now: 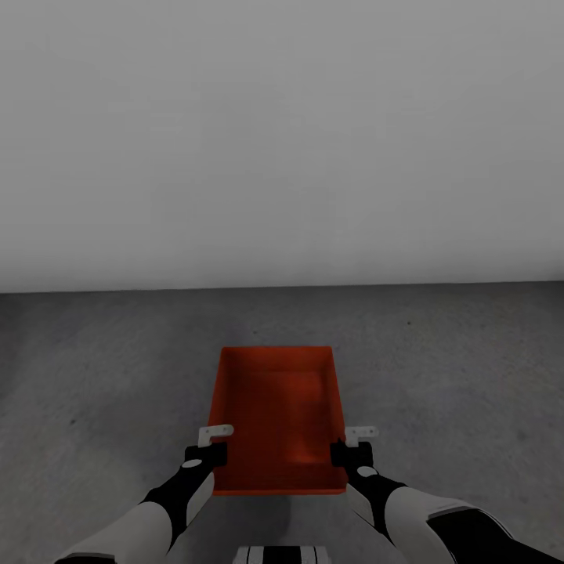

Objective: Move the two storage containers from the living room to the garage. In the garage, place one container on the floor and stack the other container on top of it (either order is fine).

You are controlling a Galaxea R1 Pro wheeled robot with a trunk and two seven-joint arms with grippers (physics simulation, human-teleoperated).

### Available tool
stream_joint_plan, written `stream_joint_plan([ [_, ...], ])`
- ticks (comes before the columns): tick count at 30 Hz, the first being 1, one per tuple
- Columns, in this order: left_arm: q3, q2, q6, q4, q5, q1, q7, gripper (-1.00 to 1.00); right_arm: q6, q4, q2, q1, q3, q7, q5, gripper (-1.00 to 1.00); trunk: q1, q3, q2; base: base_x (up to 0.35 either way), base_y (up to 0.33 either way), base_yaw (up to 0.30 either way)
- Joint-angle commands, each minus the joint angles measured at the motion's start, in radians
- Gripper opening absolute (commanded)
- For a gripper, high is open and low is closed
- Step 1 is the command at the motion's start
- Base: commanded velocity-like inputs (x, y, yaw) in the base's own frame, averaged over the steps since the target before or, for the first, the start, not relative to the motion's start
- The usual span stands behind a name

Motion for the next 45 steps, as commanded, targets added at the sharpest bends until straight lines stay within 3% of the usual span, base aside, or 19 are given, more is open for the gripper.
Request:
stream_joint_plan([
  [1, 0.006, 0.004, -0.003, 0.002, 0.003, 0.000, 0.010, -1.00, -0.002, -0.045, 0.001, -0.002, -0.041, 0.011, 0.031, -1.00, 0.000, -0.001, -0.001, 0.000, 0.000, 0.000],
  [36, 0.006, 0.003, -0.003, 0.002, 0.002, 0.000, 0.009, -1.00, -0.002, -0.045, 0.000, -0.002, -0.041, 0.010, 0.024, -1.00, 0.000, -0.001, -0.001, 0.000, 0.000, 0.000],
  [37, 0.006, 0.003, -0.003, 0.002, 0.003, 0.000, 0.009, 1.00, -0.002, -0.045, 0.000, -0.002, -0.041, 0.010, 0.024, -1.00, 0.000, -0.001, -0.001, 0.000, 0.000, 0.000],
  [38, 0.006, 0.003, -0.003, 0.003, 0.003, 0.000, 0.009, 1.00, -0.002, -0.045, 0.000, -0.002, -0.041, 0.010, 0.024, 1.00, 0.000, -0.001, -0.001, 0.000, 0.000, 0.000],
  [45, 0.006, 0.003, -0.003, 0.003, 0.002, 0.000, 0.009, 1.00, -0.003, -0.045, -0.001, -0.002, -0.041, 0.010, 0.024, 1.00, 0.000, -0.001, -0.001, 0.000, 0.000, 0.000],
])
